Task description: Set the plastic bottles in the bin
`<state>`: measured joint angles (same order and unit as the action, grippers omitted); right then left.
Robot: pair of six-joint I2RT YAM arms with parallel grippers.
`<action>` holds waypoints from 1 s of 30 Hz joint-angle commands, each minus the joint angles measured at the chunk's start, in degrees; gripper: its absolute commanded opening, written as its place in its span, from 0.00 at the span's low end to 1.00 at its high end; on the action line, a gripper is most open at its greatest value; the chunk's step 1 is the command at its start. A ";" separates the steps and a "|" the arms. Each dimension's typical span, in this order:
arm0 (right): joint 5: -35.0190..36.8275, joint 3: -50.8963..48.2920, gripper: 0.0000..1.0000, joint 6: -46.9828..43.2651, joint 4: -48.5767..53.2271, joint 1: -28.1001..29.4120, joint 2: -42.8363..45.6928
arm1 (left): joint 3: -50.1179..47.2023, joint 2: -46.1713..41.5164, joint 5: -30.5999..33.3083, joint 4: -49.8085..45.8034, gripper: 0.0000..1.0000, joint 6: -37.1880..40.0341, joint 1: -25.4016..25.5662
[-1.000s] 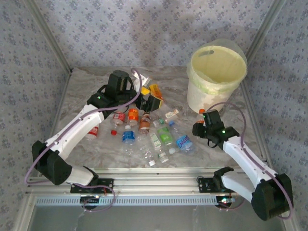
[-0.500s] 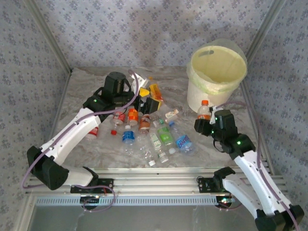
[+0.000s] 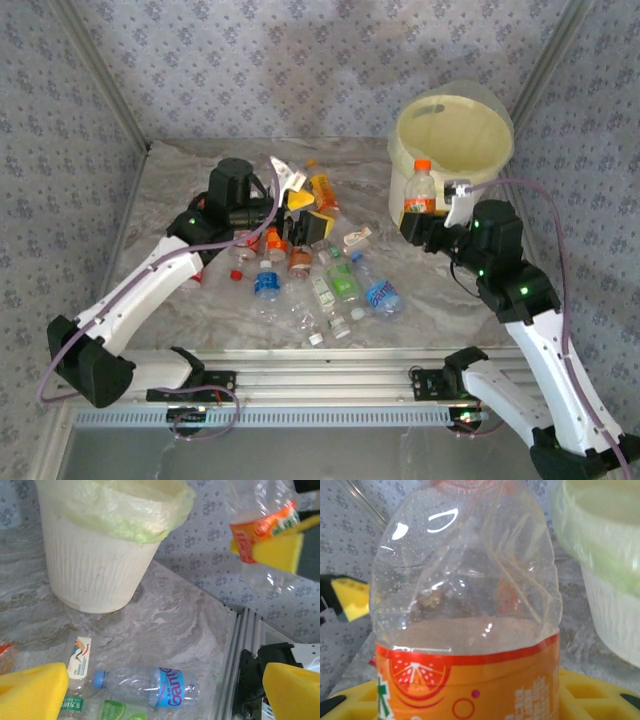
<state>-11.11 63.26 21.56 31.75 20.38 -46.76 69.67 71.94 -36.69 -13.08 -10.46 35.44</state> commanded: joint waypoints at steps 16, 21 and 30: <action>13.67 31.24 0.42 -8.99 5.84 -9.98 -26.96 | -8.00 -9.42 5.61 11.73 1.00 -1.17 1.30; 11.61 36.47 0.41 -10.29 9.34 -14.60 -33.20 | -8.59 -10.15 7.90 12.20 1.00 -1.23 1.30; 5.94 45.43 0.42 -10.40 16.43 -21.86 -44.83 | -7.58 -8.46 8.60 9.87 1.00 0.11 1.32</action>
<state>-2.35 105.32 12.12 44.31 -0.05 -89.71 61.43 63.02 -28.84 -3.09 -11.18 36.45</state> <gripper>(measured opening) 0.542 0.995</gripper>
